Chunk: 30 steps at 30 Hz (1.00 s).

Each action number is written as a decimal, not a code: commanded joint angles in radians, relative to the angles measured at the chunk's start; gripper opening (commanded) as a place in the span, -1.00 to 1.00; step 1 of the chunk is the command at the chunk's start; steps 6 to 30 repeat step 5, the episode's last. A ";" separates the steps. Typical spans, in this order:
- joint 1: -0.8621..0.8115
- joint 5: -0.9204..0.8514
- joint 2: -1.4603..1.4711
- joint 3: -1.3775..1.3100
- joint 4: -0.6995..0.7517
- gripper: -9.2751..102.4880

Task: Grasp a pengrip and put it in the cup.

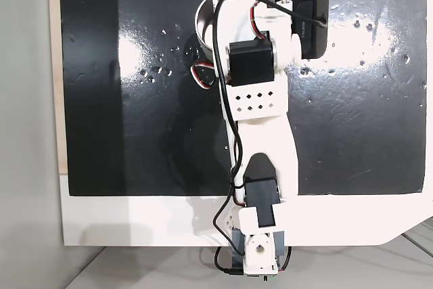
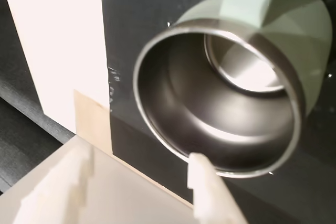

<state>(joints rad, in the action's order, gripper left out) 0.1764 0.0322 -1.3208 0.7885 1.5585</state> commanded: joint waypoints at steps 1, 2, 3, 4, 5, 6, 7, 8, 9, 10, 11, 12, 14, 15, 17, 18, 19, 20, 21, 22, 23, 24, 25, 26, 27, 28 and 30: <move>0.011 0.012 -0.043 -0.054 0.014 -0.42; 0.011 0.012 -0.046 -0.054 0.014 -0.42; 0.011 0.012 -0.048 -0.054 0.014 -0.42; 0.012 0.012 -0.051 -0.054 0.017 -0.42; 0.014 0.012 -0.054 -0.054 0.018 -0.42; 0.014 0.012 -0.054 -0.054 0.018 -0.42; 0.014 0.012 -0.054 -0.054 0.018 -0.42; 0.014 0.012 -0.054 -0.054 0.018 -0.42; 0.014 0.012 -0.054 -0.054 0.018 -0.42; 0.014 0.012 -0.054 -0.054 0.018 -0.42; 0.014 0.012 -0.054 -0.054 0.018 -0.42; 0.014 0.012 -0.054 -0.054 0.018 -0.42; 0.014 0.012 -0.054 -0.054 0.018 -0.42; 0.014 0.012 -0.054 -0.054 0.018 -0.42; 0.014 0.012 -0.054 -0.054 0.018 -0.42; 0.014 0.012 -0.054 -0.054 0.018 -0.42; 0.014 0.012 -0.054 -0.054 0.018 -0.42; 0.014 0.012 -0.054 -0.054 0.018 -0.42; 0.014 0.012 -0.054 -0.054 0.018 -0.42; 0.014 0.012 -0.054 -0.054 0.018 -0.42; 0.014 0.012 -0.054 -0.054 0.018 -0.42; 0.014 0.012 -0.054 -0.054 0.018 -0.42; 0.014 0.012 -0.054 -0.054 0.018 -0.42; 0.014 0.012 -0.054 -0.054 0.018 -0.42; 0.014 0.012 -0.054 -0.054 0.018 -0.42; 0.014 0.012 -0.054 -0.054 0.018 -0.42; 0.014 0.012 -0.054 -0.054 0.018 -0.42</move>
